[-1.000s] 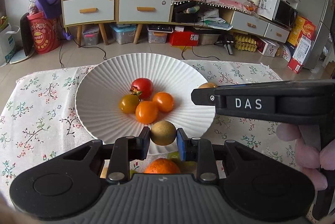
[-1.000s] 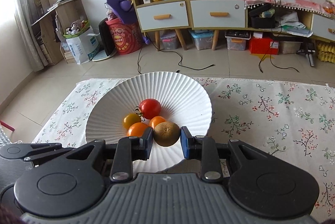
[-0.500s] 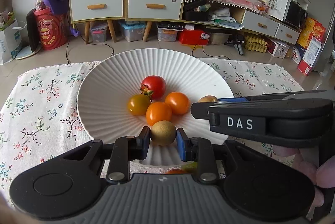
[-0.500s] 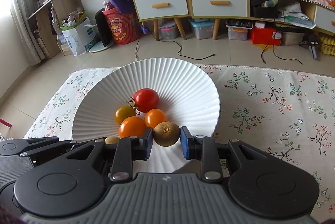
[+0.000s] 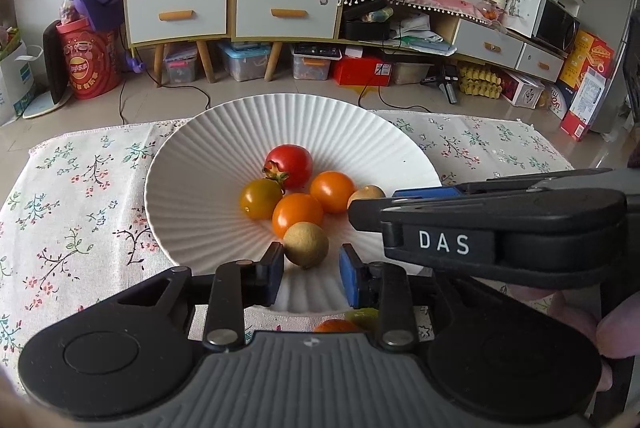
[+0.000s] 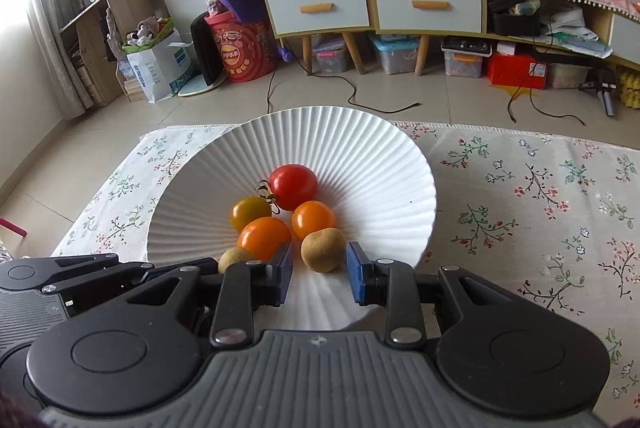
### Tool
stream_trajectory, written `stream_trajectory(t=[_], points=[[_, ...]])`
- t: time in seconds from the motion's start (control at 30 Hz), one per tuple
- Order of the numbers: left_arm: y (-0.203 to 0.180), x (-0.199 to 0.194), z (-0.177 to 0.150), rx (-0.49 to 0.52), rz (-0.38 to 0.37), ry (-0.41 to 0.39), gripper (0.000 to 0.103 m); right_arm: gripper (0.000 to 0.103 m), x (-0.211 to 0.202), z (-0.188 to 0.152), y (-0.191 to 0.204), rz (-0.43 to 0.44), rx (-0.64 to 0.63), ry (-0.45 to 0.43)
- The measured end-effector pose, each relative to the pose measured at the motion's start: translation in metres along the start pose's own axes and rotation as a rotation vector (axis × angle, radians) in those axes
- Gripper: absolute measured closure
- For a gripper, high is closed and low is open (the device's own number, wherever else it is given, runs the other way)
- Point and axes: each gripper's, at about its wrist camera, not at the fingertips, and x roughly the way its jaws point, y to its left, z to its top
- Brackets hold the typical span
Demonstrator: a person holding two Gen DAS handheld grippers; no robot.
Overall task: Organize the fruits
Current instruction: 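Open both grippers to drop the tan fruits into the bowl, then withdraw both open grippers from the bowl back to the fruit cluster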
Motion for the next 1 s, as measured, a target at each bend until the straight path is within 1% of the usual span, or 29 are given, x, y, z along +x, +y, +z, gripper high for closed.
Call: stream_trajectory(t=[0.07, 0.17, 0.3, 0.37, 0.43, 0.6, 0.67, 0.7, 0.77, 0.87, 1.0], points=[[0.001, -0.002, 0.000, 0.000, -0.006, -0.001, 0.073, 0.065, -0.002, 0.000, 0.000, 0.004, 0.005, -0.003], [0.002, -0.007, -0.001, 0.000, -0.012, -0.007, 0.064, 0.058, -0.007, -0.001, 0.001, 0.007, 0.000, -0.008], [0.006, -0.015, 0.001, -0.005, -0.022, -0.009, 0.060, 0.051, -0.014, -0.001, 0.000, 0.008, -0.005, -0.018], [0.008, -0.021, 0.001, -0.015, -0.030, -0.017, 0.052, 0.045, -0.017, -0.002, -0.002, 0.007, -0.002, -0.020], [0.010, -0.026, 0.001, -0.018, -0.029, -0.026, 0.046, 0.041, -0.020, -0.003, -0.004, 0.007, 0.001, -0.021], [0.014, -0.037, -0.003, -0.009, -0.027, -0.025, 0.037, 0.035, -0.028, -0.008, -0.006, 0.007, -0.011, -0.020], [0.014, -0.042, -0.006, 0.003, -0.024, -0.030, 0.029, 0.030, -0.032, -0.011, -0.007, 0.011, -0.011, -0.021], [0.015, -0.045, -0.008, 0.009, -0.023, -0.039, 0.027, 0.030, -0.034, -0.012, -0.007, 0.013, -0.012, -0.018], [0.016, -0.051, -0.011, 0.011, -0.035, -0.045, 0.021, 0.028, -0.038, -0.015, -0.007, 0.019, -0.017, -0.017], [0.020, -0.057, -0.016, 0.015, -0.036, -0.046, 0.017, 0.026, -0.044, -0.019, -0.007, 0.032, -0.026, -0.018], [0.023, -0.063, -0.023, 0.024, -0.037, -0.038, 0.014, 0.025, -0.051, -0.025, -0.004, 0.043, -0.046, -0.013]])
